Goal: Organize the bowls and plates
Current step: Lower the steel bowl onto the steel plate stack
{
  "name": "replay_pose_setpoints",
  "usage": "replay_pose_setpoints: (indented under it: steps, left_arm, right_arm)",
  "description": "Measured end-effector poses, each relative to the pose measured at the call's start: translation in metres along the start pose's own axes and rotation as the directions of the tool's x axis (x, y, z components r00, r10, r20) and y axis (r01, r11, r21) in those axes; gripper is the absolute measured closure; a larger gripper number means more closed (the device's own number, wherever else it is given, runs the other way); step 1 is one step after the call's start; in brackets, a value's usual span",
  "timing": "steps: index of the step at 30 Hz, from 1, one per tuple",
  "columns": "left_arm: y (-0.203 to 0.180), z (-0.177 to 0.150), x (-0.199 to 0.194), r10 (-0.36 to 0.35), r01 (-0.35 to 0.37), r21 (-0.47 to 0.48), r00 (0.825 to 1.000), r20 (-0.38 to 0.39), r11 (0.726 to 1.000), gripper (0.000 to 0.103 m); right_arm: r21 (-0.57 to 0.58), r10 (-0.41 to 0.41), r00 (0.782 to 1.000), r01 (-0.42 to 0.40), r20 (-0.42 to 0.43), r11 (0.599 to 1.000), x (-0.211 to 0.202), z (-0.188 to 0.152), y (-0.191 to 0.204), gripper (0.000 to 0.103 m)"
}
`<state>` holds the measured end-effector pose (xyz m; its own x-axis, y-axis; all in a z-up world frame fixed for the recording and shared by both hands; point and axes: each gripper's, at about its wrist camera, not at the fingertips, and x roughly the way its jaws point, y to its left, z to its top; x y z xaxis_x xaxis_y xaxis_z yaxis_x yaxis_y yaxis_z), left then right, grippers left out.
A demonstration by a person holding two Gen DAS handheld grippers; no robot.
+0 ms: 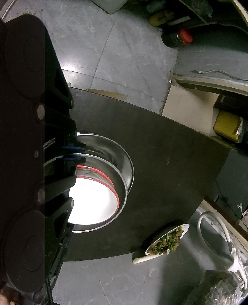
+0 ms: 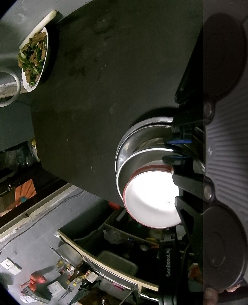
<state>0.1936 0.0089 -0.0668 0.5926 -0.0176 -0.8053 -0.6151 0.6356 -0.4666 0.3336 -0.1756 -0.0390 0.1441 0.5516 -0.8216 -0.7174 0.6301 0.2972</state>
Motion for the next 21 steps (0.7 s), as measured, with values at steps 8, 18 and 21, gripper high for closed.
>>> replay_pose_setpoints:
  steps: [8, 18, 21]
  left_arm:
    - [-0.002, 0.0006, 0.0005, 0.002, -0.002, 0.008, 1.0, 0.001, 1.0, 0.098]
    - [-0.002, 0.0003, 0.0009, 0.005, -0.005, 0.021, 1.0, 0.004, 1.0, 0.097]
    - [-0.0034, -0.0001, 0.0006, 0.009, -0.009, 0.03, 1.0, 0.008, 1.0, 0.097]
  right_arm:
    - [0.006, 0.0, 1.0, 0.0, 0.003, 1.0, -0.0006, -0.0017, -0.0021, 0.089]
    - [-0.002, -0.013, 1.0, 0.013, 0.012, 1.0, -0.0005, -0.0031, -0.0007, 0.087]
    - [-0.019, -0.029, 0.999, 0.029, 0.018, 0.999, -0.0008, -0.004, 0.0033, 0.087]
